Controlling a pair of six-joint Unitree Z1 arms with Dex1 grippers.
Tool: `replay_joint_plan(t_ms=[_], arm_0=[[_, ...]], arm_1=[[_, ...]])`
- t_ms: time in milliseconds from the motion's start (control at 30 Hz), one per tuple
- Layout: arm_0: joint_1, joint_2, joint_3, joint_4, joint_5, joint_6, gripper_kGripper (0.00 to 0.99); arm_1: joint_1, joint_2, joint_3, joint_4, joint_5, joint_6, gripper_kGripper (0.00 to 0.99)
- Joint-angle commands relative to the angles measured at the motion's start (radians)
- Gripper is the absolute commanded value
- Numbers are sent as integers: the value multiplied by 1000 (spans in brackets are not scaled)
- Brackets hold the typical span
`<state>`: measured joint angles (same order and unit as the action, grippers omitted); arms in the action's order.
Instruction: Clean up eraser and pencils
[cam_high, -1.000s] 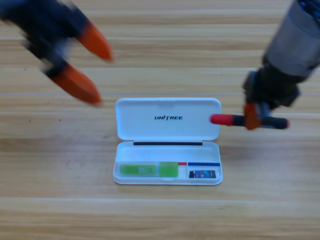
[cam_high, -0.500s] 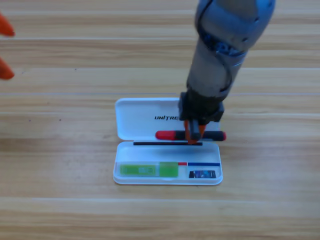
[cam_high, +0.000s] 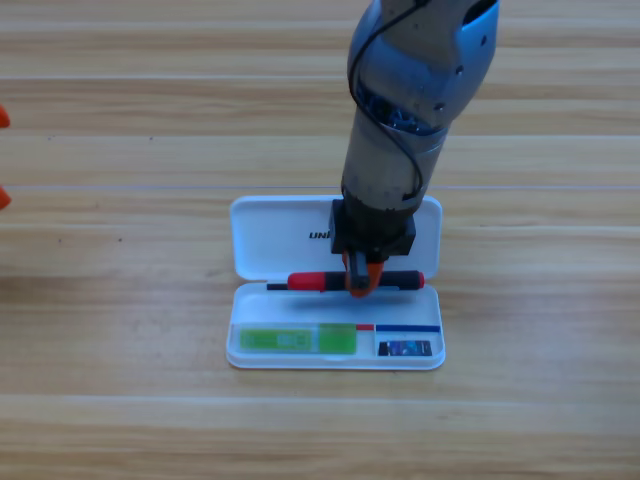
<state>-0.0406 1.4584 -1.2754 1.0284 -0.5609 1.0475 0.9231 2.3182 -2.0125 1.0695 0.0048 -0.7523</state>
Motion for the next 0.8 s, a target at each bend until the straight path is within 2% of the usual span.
replay_joint_plan(t_ms=[33,67,267,467,633,800], arm_0=[[22,-18,59,-25,-13,16,990],[22,-18,64,-27,-13,16,990],[22,-16,74,-48,-11,16,990],[24,46,60,-160,-20,-6,990],[21,189,-64,-194,-71,-4,990],[-28,303,-200,-209,-97,-53,990]], arm_1=[[31,67,-5,15,-23,24,828],[31,64,-3,15,-23,27,861],[31,6,21,15,-15,28,890],[37,-82,48,29,4,36,905],[65,-235,106,75,49,36,919],[95,-448,198,79,123,57,919]])
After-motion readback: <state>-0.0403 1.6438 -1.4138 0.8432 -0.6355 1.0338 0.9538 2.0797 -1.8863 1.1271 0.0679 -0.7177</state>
